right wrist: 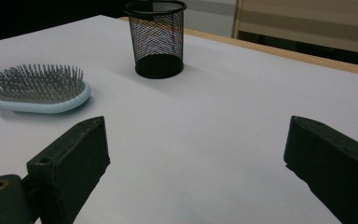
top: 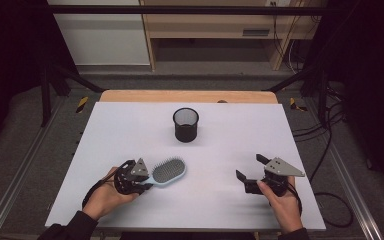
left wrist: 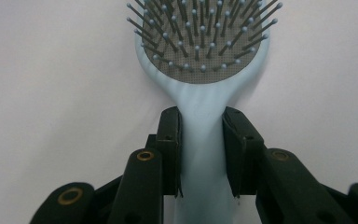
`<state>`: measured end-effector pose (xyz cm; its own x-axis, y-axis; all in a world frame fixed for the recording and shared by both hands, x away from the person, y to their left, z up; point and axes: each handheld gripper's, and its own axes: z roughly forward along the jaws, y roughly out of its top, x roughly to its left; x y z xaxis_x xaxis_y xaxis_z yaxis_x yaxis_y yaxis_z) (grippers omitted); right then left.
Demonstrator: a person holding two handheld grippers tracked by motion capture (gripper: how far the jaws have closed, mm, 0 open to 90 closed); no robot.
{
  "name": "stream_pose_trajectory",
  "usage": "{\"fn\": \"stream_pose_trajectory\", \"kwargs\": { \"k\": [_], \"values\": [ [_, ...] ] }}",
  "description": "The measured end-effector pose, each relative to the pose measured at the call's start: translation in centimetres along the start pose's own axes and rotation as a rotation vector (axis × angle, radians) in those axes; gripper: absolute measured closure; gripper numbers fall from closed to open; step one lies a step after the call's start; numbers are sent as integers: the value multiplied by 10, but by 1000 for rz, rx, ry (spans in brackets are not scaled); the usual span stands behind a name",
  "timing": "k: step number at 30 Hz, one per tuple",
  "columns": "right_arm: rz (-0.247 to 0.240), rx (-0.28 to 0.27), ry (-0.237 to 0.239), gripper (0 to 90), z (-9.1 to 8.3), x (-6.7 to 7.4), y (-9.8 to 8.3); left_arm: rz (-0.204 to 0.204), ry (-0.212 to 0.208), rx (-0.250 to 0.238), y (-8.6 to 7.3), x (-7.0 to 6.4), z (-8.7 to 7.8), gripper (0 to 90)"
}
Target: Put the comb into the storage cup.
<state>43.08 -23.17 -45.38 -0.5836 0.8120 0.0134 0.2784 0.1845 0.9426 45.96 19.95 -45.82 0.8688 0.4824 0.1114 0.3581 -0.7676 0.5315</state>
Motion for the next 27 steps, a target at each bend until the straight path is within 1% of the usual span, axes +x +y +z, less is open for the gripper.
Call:
{"fn": "stream_pose_trajectory", "kwargs": {
  "k": [4, 5, 6, 7, 9, 10, 11, 12, 13, 14, 15, 16, 17, 18, 19, 20, 21, 22, 23, 24, 25, 26, 27],
  "values": [
    [2, -2, 1, 65, 0, 0, 0, 3, 7, -12, 2, -1, 0, 695],
    [3, -3, 1, 65, 0, 0, 0, 8, 19, -32, 3, -1, -1, 695],
    [3, -3, 1, 65, 0, 0, 0, 8, 19, -32, 3, -1, -1, 695],
    [4, -4, 1, 65, -1, 0, 0, -1, 30, -56, 5, -1, -2, 695],
    [6, -5, 3, 64, 0, 0, 0, -12, 42, -82, 7, 0, -4, 695],
    [7, -5, 4, 63, 0, 0, 0, -12, 42, -82, 7, 0, -4, 695],
    [9, -7, 5, 63, 0, 0, 1, -21, 54, -109, 10, 0, -7, 695],
    [10, -8, 8, 62, 0, 1, 1, -26, 66, -124, 12, 0, -8, 695],
    [12, -9, 12, 62, 1, 1, 1, -26, 66, -124, 12, 0, -8, 695],
    [12, -9, 12, 62, 1, 1, 1, -31, 78, -140, 15, 0, -9, 695],
    [23, -13, 20, 61, 2, 3, 1, -36, 87, -158, 17, -1, -10, 695],
    [23, -13, 20, 61, 2, 3, 1, -39, 95, -181, 20, -2, -10, 695],
    [35, -17, 28, 61, 2, 4, 1, -41, 100, -199, 22, -4, -10, 695],
    [50, -22, 45, 61, 5, 7, 1, -45, 114, -232, 29, -7, -8, 695],
    [50, -22, 45, 61, 5, 7, 1, -45, 114, -232, 29, -7, -8, 695],
    [63, -30, 62, 61, 7, 10, 3, -43, 114, -248, 32, -10, -7, 695],
    [65, -34, 69, 60, 9, 12, 4, -37, 112, -281, 39, -14, -6, 695],
    [66, -36, 73, 60, 10, 14, 6, -37, 112, -281, 39, -14, -6, 695],
    [74, -41, 80, 60, 11, 16, 7, -20, 100, -313, 46, -18, -5, 695],
    [79, -44, 90, 58, 13, 18, 9, -12, 96, -327, 49, -19, -5, 695],
    [82, -45, 99, 57, 15, 20, 10, -6, 96, -340, 53, -20, -4, 695],
    [83, -45, 106, 57, 16, 22, 11, -6, 96, -340, 53, -20, -4, 695],
    [83, -45, 106, 57, 16, 22, 11, -2, 99, -354, 57, -21, -4, 695]
  ]
}}
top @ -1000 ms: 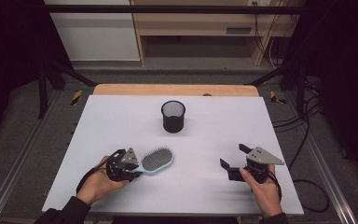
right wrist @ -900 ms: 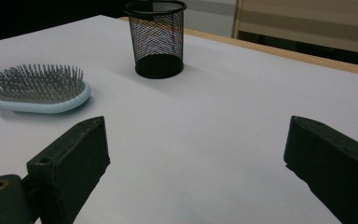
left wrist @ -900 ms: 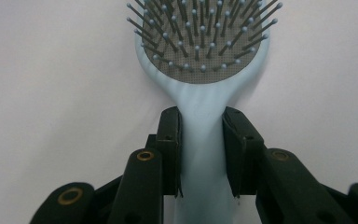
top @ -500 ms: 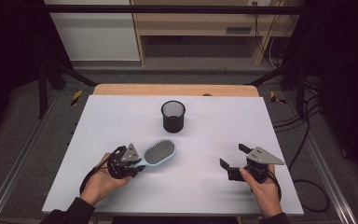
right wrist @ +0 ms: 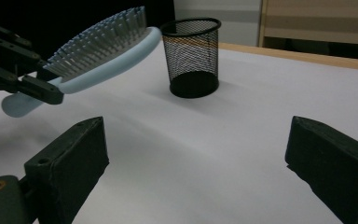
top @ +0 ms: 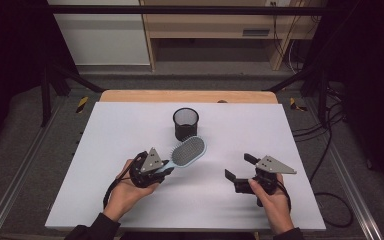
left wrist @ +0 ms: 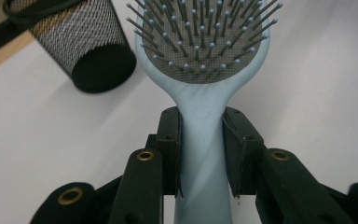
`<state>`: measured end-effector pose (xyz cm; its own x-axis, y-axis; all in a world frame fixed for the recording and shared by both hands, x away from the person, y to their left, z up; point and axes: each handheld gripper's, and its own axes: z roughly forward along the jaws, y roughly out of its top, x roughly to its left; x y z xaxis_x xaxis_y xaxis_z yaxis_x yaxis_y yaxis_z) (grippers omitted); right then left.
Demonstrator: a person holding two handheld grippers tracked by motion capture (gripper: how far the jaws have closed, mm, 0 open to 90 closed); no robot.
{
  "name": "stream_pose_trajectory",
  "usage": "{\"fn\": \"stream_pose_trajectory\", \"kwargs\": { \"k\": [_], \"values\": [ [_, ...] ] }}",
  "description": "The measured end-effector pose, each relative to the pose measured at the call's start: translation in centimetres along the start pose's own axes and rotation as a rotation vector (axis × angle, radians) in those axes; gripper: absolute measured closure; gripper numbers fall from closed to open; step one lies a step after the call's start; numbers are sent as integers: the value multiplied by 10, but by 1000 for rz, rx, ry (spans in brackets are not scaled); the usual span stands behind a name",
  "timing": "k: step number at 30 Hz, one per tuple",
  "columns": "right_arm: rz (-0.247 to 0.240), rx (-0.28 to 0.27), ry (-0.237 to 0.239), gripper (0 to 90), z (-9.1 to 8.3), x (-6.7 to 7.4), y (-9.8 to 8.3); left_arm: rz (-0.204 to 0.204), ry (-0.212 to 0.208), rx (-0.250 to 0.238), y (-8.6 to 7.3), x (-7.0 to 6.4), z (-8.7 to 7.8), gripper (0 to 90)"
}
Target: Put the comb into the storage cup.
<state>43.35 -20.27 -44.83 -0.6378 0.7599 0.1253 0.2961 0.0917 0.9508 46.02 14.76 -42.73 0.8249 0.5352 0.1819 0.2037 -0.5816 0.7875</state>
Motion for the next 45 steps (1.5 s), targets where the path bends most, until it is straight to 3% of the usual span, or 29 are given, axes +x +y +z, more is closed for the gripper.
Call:
{"fn": "stream_pose_trajectory", "kwargs": {
  "k": [2, 7, 10, 18, 20, 27, 37, 45],
  "values": [
    [7, 7, 23, 52, 6, 6, 2, -6, -7, -39, 9, -2, 5, 695],
    [5, 26, 55, 52, 16, 15, 2, 7, -8, -47, 16, -6, 13, 695],
    [31, 27, 69, 54, 21, 17, 2, 38, -18, -36, 17, -14, 18, 695],
    [104, 13, 146, 56, 35, 28, 5, 19, -11, -88, 19, -23, 16, 695],
    [98, 20, 158, 56, 39, 32, 6, 29, -4, -98, 18, -23, 13, 695],
    [93, 21, 199, 57, 51, 38, 18, 0, 28, -139, 15, -18, 8, 695],
    [141, -22, 268, 65, 76, 50, 42, -17, 52, -175, 12, -15, 5, 695],
    [173, -29, 283, 70, 85, 55, 40, -17, 62, -198, 15, -19, 4, 695]
  ]
}}
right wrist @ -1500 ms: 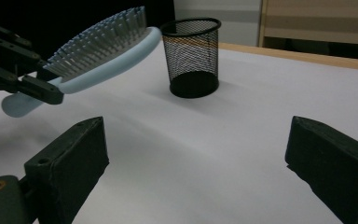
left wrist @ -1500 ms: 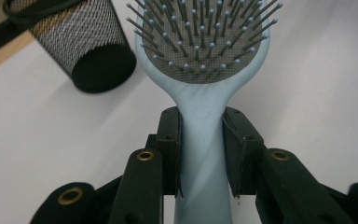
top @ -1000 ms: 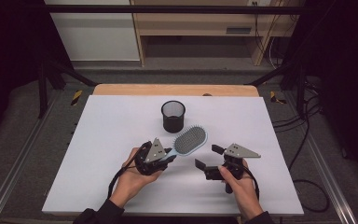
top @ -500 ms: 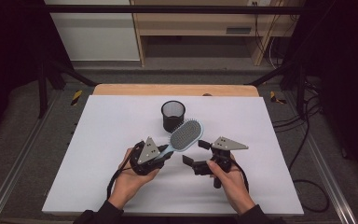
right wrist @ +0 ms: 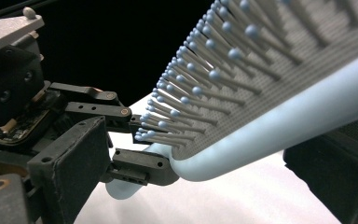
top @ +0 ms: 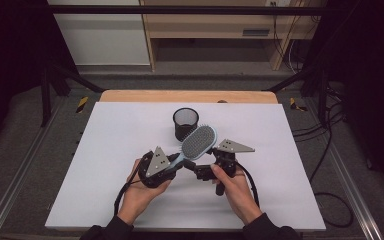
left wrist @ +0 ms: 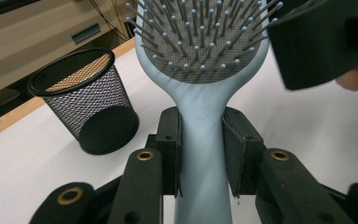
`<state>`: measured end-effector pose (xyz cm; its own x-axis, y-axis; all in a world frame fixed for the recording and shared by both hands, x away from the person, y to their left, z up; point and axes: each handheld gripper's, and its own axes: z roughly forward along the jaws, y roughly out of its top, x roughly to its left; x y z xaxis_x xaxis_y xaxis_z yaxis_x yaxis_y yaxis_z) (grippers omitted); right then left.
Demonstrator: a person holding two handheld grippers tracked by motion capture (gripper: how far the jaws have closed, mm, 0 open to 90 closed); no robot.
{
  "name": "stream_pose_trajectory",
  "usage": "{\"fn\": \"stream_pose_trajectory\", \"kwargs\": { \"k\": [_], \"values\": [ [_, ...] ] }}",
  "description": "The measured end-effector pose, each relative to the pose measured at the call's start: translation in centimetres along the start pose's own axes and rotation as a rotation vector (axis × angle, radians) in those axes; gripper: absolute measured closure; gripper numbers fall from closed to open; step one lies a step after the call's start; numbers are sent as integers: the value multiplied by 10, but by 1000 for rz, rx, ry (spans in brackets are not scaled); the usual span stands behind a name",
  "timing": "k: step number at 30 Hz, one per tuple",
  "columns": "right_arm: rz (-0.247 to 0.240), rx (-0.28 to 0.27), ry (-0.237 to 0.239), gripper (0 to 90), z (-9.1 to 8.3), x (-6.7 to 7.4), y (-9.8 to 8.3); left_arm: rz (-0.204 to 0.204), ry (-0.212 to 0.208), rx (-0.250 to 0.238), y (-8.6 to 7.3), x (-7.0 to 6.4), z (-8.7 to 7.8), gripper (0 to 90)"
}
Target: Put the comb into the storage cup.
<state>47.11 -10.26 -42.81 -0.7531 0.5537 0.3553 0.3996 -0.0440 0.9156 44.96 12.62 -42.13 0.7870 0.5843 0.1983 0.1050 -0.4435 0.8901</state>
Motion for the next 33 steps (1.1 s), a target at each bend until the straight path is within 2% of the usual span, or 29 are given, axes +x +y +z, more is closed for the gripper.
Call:
{"fn": "stream_pose_trajectory", "kwargs": {
  "k": [3, 12, 26, 33],
  "values": [
    [-5, 10, 1, 70, 1, 1, -2, 7, 0, 1, -1, -1, 0, 695],
    [33, -24, 0, 71, 1, 0, 0, 11, 4, -13, -3, -5, 2, 695],
    [54, -35, -10, 108, 1, 1, 0, 38, 18, -11, -2, -11, 5, 694],
    [79, -42, -18, 117, 1, -2, 1, 36, 24, -13, -4, -9, 5, 694]
  ]
}}
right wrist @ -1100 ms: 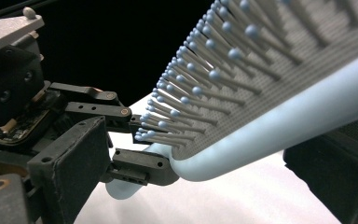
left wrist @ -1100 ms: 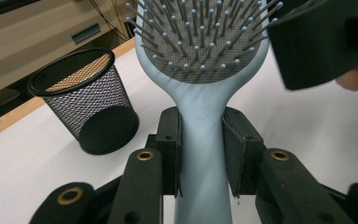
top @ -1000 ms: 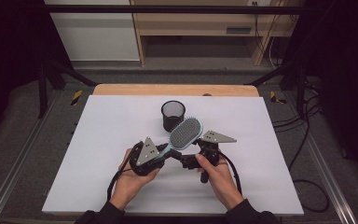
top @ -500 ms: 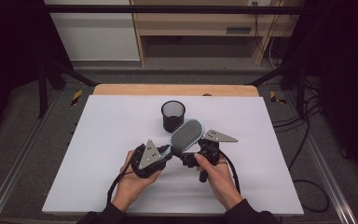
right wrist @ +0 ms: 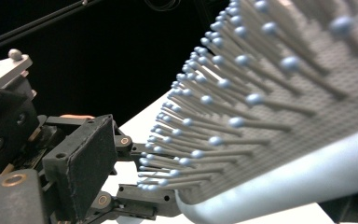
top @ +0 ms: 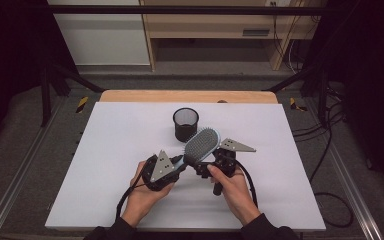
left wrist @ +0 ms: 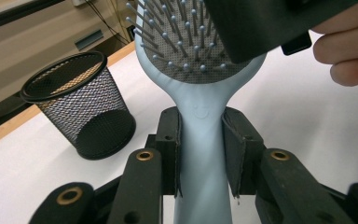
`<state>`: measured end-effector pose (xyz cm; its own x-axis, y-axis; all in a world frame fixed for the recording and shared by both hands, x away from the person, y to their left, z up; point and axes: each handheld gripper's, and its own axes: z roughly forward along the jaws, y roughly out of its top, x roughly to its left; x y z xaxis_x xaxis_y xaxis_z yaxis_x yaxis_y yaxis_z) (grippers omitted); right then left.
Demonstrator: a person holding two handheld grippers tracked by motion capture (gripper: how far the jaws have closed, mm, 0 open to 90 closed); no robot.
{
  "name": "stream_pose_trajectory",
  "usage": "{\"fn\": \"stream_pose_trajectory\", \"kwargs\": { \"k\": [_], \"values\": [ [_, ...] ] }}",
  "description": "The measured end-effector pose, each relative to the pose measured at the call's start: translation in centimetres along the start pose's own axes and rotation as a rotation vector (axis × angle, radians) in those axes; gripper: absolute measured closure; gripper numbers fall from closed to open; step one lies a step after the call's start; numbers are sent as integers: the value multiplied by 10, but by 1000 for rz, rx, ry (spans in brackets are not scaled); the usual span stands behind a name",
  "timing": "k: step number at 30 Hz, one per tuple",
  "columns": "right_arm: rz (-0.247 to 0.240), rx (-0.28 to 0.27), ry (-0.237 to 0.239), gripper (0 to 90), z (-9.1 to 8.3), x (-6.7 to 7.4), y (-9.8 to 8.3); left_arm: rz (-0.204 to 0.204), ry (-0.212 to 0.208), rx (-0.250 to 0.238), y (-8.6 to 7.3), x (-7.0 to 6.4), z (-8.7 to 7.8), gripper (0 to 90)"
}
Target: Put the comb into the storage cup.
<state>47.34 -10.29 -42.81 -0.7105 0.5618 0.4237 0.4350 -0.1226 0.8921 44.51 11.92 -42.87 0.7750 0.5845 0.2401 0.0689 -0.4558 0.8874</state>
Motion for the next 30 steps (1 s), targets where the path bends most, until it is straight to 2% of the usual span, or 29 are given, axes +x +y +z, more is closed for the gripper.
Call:
{"fn": "stream_pose_trajectory", "kwargs": {
  "k": [5, 30],
  "values": [
    [8, -1, -17, 126, 0, -1, 0, 1, 0, -2, 0, 0, 0, 694],
    [45, -18, -6, 194, -5, 0, 3, -1, -3, -12, -1, 0, -1, 694]
  ]
}}
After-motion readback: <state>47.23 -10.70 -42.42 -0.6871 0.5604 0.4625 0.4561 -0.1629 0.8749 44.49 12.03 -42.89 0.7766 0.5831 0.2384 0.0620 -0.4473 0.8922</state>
